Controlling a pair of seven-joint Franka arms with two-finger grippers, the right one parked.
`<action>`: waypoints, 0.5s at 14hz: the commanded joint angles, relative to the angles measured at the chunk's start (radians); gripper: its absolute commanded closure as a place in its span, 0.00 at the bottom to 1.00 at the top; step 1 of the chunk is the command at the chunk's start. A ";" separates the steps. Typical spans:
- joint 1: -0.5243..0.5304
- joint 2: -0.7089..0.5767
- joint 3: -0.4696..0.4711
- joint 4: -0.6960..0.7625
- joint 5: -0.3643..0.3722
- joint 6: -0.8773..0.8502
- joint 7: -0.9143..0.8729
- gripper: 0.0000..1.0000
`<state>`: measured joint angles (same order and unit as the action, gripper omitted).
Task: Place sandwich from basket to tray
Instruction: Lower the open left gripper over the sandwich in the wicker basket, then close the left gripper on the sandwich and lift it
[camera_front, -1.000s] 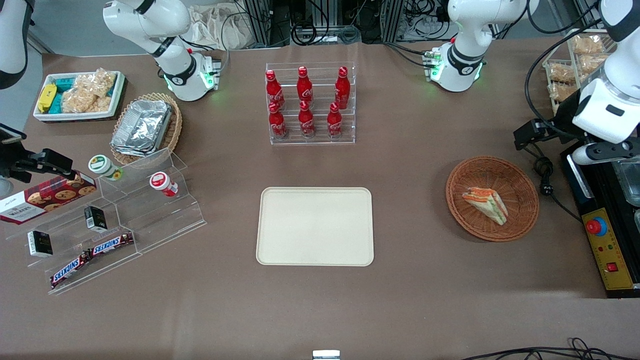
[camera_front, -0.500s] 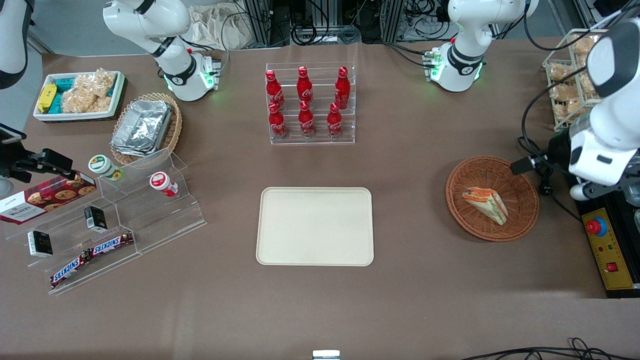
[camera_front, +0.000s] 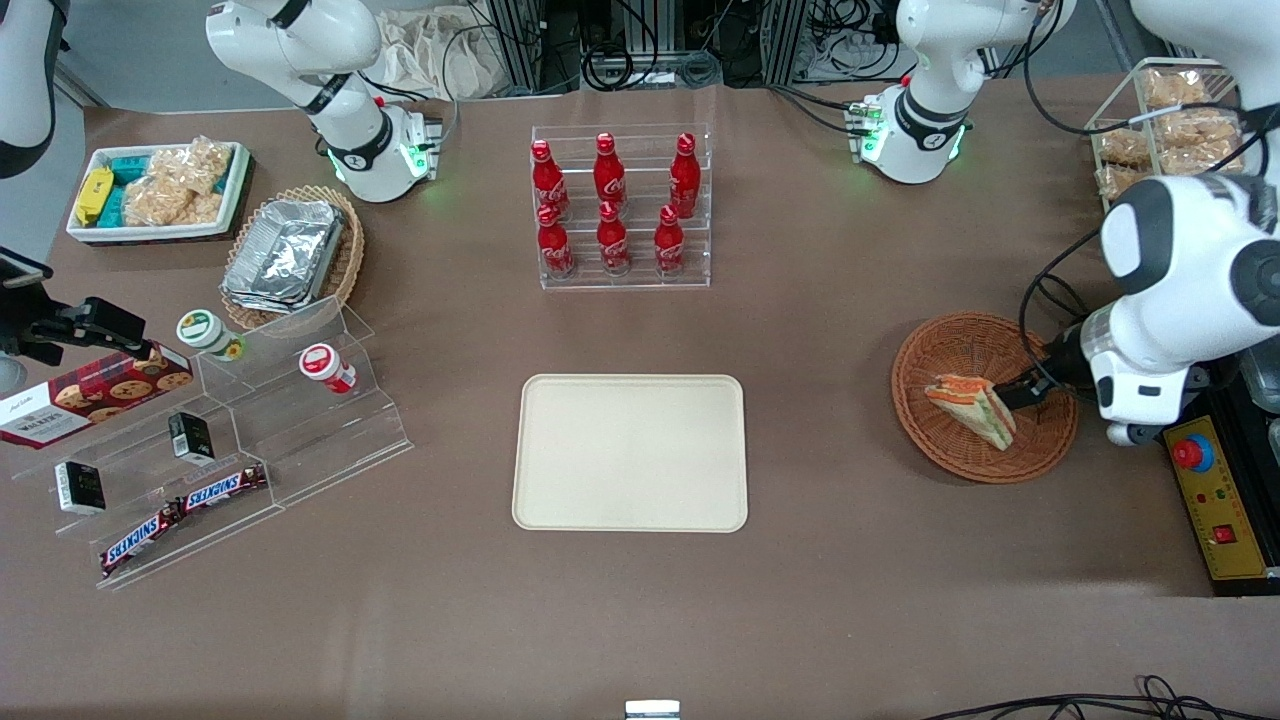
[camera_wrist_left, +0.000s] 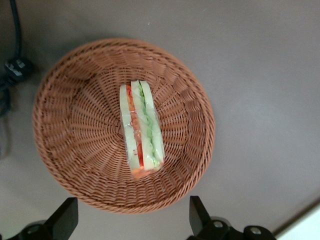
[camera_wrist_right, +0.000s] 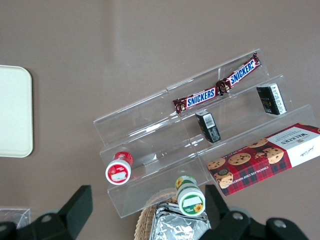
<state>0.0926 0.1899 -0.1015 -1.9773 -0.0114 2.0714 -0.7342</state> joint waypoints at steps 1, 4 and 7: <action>-0.001 0.051 -0.001 -0.043 0.004 0.096 -0.088 0.00; -0.001 0.062 0.000 -0.161 0.008 0.243 -0.106 0.00; -0.001 0.091 0.023 -0.229 0.056 0.354 -0.116 0.00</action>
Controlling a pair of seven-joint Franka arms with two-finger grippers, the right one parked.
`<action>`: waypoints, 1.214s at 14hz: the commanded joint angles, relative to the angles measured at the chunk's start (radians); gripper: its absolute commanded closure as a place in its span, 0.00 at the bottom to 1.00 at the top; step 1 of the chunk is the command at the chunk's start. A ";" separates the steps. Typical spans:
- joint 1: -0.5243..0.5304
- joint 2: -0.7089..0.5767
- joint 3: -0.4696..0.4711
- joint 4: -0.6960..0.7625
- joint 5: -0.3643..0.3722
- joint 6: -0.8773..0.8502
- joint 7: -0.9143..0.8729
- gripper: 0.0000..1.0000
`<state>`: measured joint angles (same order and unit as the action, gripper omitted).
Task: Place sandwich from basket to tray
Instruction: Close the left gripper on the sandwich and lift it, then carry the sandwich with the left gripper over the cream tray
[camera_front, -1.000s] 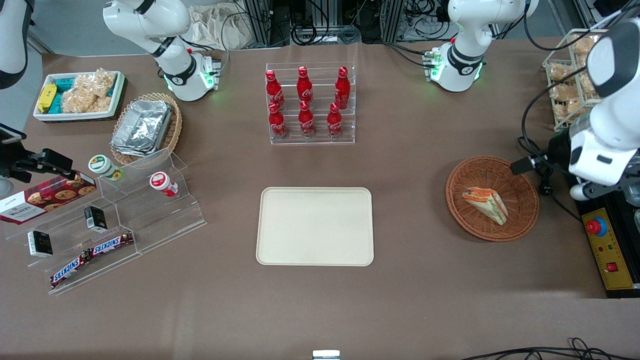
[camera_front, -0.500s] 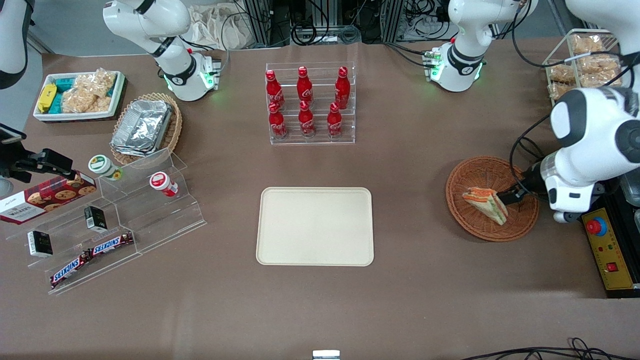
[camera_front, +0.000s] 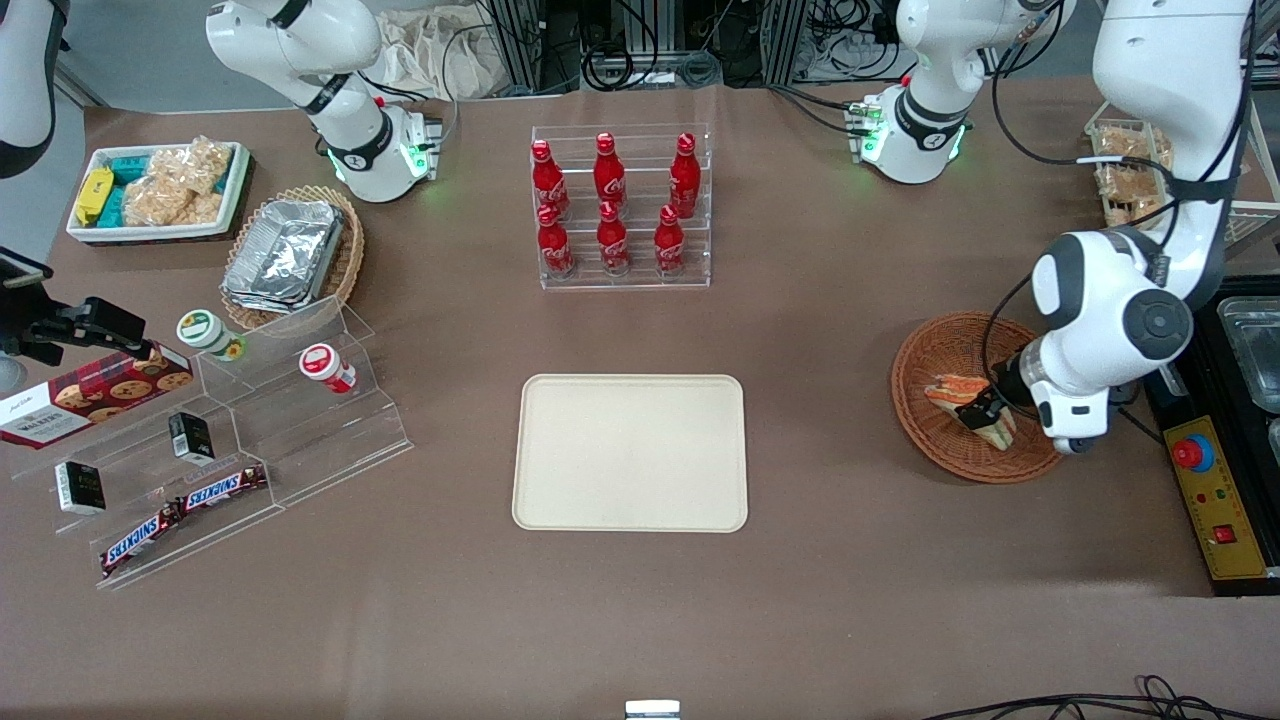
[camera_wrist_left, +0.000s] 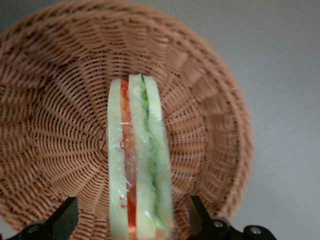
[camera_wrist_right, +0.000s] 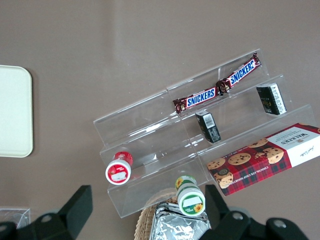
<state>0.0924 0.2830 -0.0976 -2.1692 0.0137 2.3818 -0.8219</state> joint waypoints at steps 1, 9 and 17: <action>0.000 0.004 0.028 -0.032 0.031 0.045 -0.036 0.06; -0.008 -0.031 0.030 0.020 0.032 0.063 -0.014 1.00; -0.187 -0.033 -0.105 0.322 0.032 -0.240 -0.057 1.00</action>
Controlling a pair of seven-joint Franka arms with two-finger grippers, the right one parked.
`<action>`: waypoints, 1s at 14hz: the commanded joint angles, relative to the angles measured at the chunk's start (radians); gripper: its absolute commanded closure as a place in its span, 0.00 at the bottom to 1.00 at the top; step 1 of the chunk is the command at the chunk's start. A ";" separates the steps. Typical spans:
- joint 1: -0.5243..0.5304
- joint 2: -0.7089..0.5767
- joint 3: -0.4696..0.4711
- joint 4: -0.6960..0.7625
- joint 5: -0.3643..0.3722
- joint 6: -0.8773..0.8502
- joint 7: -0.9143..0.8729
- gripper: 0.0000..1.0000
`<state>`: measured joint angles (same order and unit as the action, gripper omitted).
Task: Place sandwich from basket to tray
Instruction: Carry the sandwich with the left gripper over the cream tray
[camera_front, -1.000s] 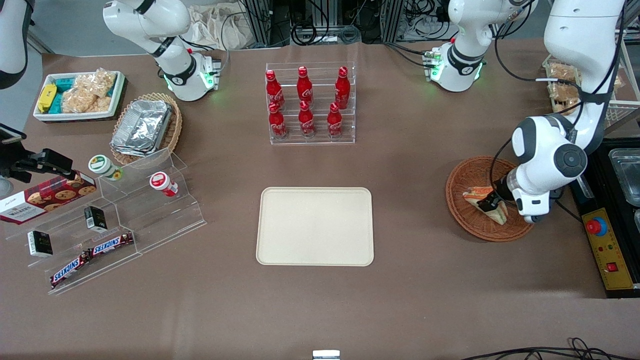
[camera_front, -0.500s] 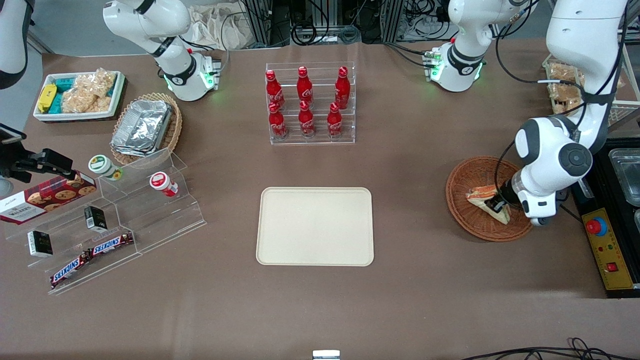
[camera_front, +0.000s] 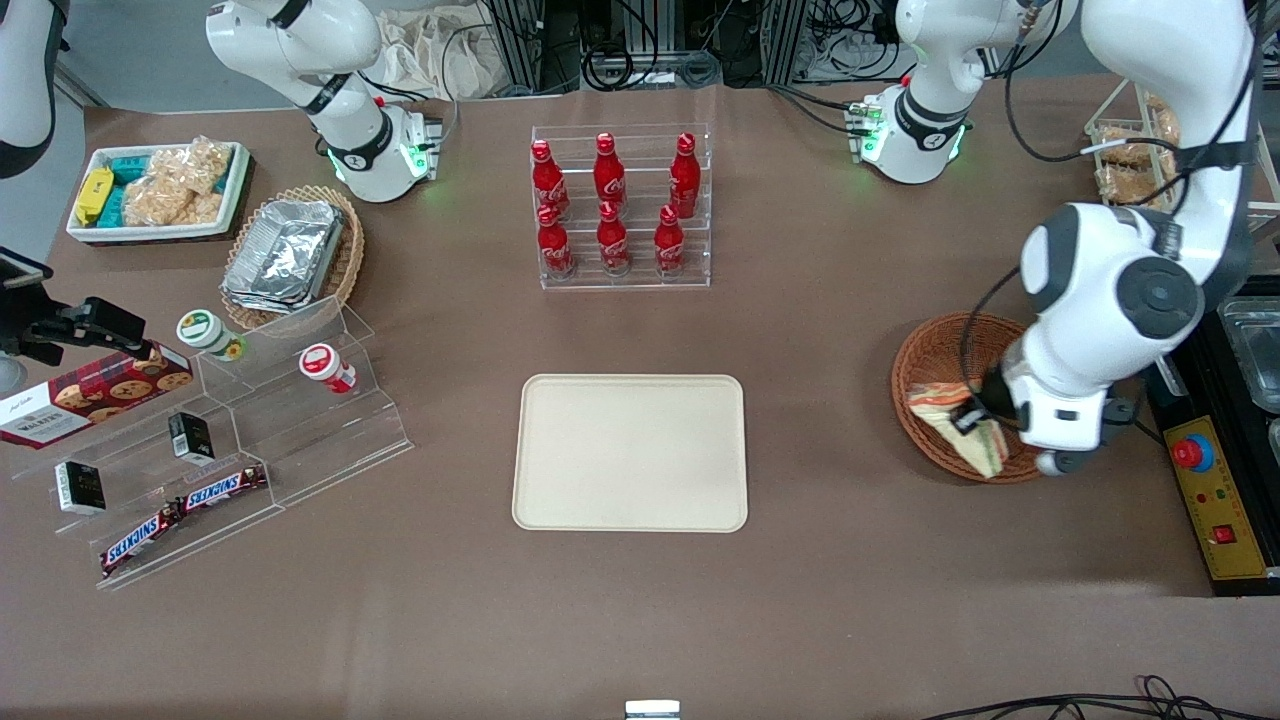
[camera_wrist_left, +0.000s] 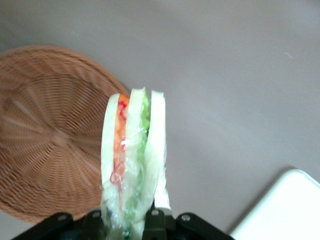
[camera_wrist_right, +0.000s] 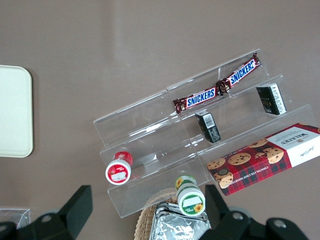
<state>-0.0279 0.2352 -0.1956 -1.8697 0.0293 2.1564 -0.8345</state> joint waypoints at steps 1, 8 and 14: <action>-0.120 0.022 -0.008 0.030 0.017 -0.013 -0.069 1.00; -0.404 0.280 -0.008 0.199 0.168 0.025 -0.095 1.00; -0.426 0.426 -0.007 0.228 0.311 0.282 -0.074 0.96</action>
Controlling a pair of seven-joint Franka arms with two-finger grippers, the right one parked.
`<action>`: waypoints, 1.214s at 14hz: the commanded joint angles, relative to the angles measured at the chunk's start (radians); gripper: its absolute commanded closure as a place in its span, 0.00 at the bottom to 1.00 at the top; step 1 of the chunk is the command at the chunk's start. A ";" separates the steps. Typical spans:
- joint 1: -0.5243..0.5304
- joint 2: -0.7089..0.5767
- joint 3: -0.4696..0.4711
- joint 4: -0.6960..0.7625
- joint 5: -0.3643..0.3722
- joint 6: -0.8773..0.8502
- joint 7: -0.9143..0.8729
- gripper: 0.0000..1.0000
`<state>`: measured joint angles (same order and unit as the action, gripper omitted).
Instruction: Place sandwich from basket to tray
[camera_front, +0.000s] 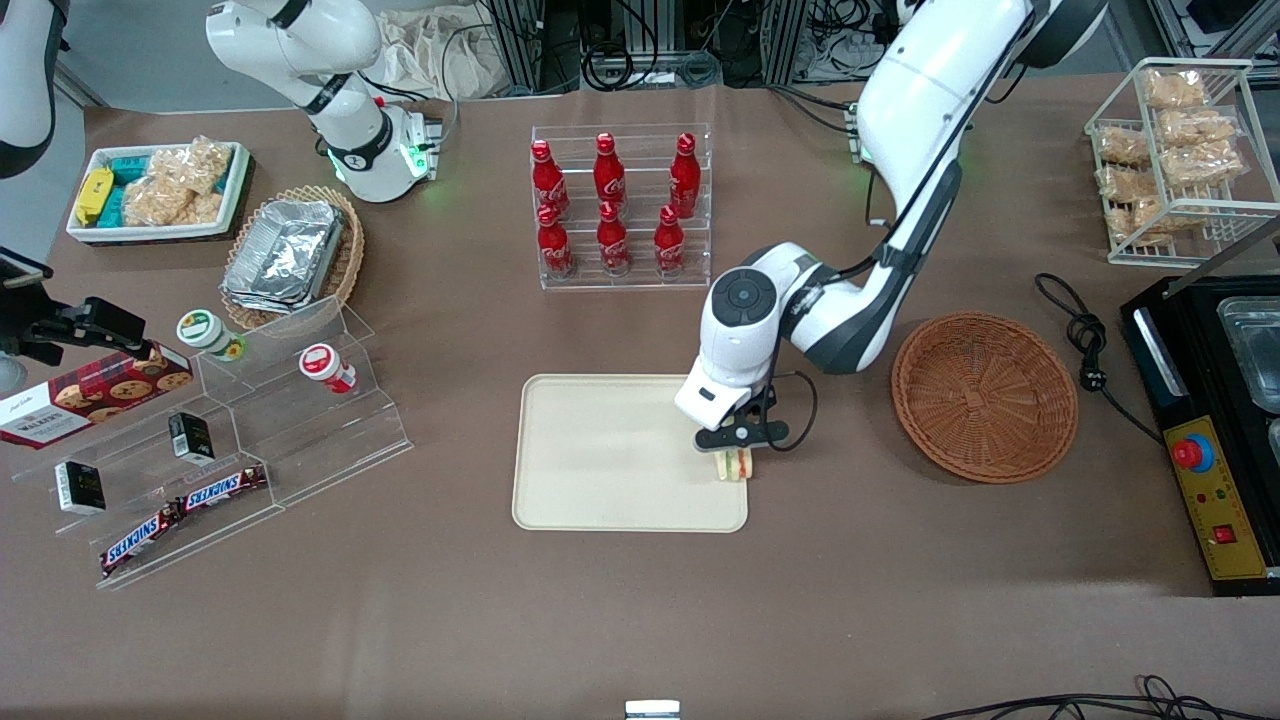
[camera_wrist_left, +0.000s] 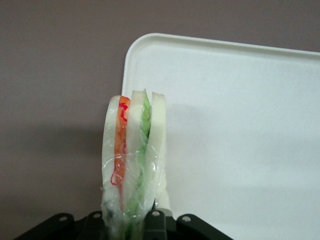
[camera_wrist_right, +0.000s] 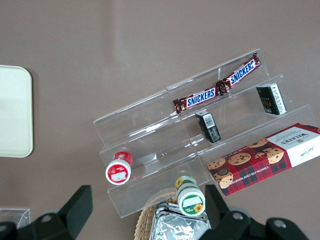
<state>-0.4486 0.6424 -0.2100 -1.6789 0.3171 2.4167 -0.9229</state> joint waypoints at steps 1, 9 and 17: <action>-0.007 0.025 0.008 0.038 0.023 0.033 0.007 0.67; 0.028 -0.136 0.012 0.027 0.007 -0.011 -0.163 0.01; 0.194 -0.430 0.011 0.033 -0.284 -0.465 0.180 0.01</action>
<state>-0.3149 0.2932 -0.1958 -1.6251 0.1057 2.0457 -0.8636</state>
